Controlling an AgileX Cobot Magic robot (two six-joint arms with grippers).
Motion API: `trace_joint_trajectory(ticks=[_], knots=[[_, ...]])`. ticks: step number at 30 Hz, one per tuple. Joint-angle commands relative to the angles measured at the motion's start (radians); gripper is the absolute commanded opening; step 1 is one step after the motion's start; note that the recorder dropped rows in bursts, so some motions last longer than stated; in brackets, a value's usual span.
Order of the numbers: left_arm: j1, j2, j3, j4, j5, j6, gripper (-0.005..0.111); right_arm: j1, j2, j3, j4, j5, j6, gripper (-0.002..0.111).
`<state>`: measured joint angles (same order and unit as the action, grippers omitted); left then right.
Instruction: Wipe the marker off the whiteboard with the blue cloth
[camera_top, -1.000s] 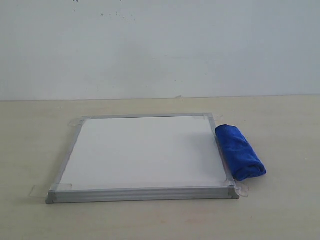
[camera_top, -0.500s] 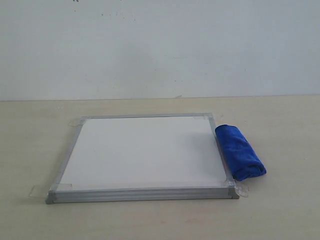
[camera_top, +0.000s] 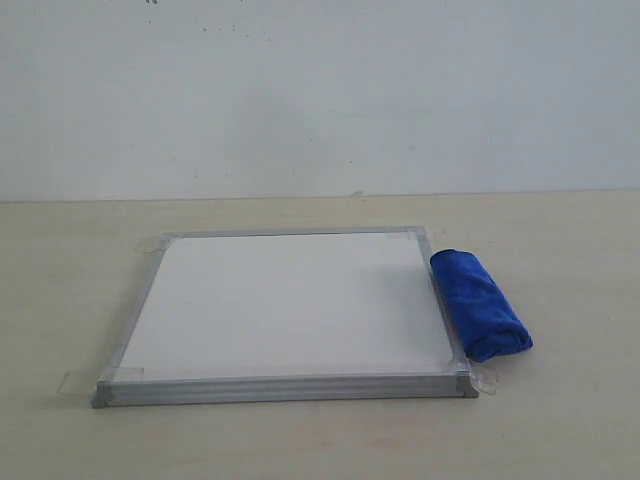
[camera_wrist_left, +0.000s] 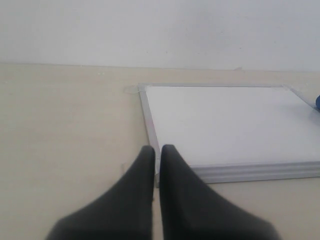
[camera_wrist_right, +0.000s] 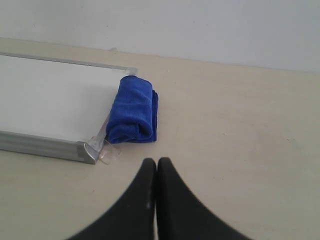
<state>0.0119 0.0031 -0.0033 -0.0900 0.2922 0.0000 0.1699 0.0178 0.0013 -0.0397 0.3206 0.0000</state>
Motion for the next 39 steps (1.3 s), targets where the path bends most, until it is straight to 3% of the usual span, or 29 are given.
trace_joint_trajectory(ticks=[1,14,39], knots=[[-0.002,-0.003,0.003,0.001,-0.004,0.0,0.004,0.002,-0.008,-0.001,0.0,0.008,0.0,0.0],[-0.002,-0.003,0.003,0.001,-0.004,0.0,0.004,-0.111,-0.018,-0.001,0.008,0.019,0.019,0.0],[-0.002,-0.003,0.003,0.001,-0.004,0.0,0.004,-0.111,-0.018,-0.001,0.008,0.019,0.011,0.0]])
